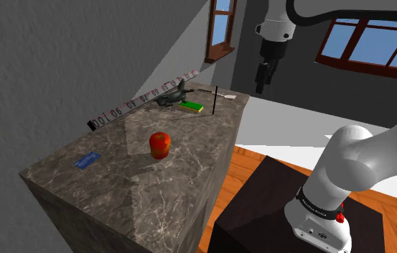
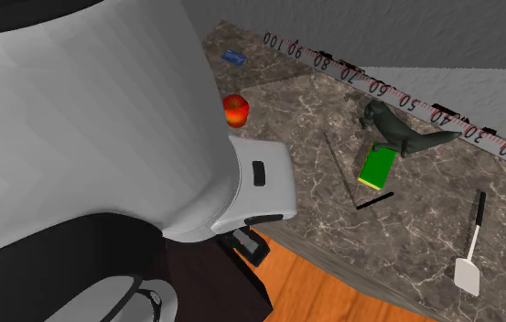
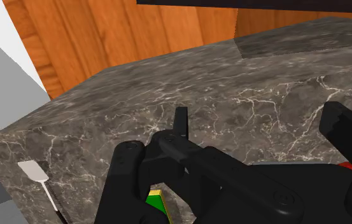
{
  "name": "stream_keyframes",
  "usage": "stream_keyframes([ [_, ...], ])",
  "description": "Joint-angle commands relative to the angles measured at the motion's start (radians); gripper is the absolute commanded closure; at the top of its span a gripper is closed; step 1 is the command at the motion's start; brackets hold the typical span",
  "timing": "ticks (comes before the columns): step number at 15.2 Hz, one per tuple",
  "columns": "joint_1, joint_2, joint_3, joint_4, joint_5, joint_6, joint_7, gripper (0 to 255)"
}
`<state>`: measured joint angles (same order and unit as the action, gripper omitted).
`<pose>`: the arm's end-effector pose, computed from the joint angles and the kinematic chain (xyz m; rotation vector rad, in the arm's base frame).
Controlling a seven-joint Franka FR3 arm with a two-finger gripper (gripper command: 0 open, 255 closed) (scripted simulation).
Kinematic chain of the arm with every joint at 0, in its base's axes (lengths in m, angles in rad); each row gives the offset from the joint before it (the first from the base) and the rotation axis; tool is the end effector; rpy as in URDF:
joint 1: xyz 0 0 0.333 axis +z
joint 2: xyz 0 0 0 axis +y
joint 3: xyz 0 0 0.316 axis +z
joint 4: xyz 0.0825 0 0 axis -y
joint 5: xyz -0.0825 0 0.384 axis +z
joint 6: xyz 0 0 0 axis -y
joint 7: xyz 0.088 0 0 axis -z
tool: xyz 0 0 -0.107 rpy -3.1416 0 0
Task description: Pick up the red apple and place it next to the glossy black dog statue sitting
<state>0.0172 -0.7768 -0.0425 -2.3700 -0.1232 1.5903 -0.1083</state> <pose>0.3106 -0.0245 0.5830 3.0449 0.1491 -0.0137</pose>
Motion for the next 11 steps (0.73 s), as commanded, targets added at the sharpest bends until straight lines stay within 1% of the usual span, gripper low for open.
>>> stream_keyframes([
  [1,0.000,0.000,0.000,0.000,0.000,0.000,0.000,0],
  [6,0.037,0.123,0.024,-0.008,0.058,0.135,0.035,0],
  [11,0.073,0.263,0.048,0.013,0.112,0.263,0.059,0],
])
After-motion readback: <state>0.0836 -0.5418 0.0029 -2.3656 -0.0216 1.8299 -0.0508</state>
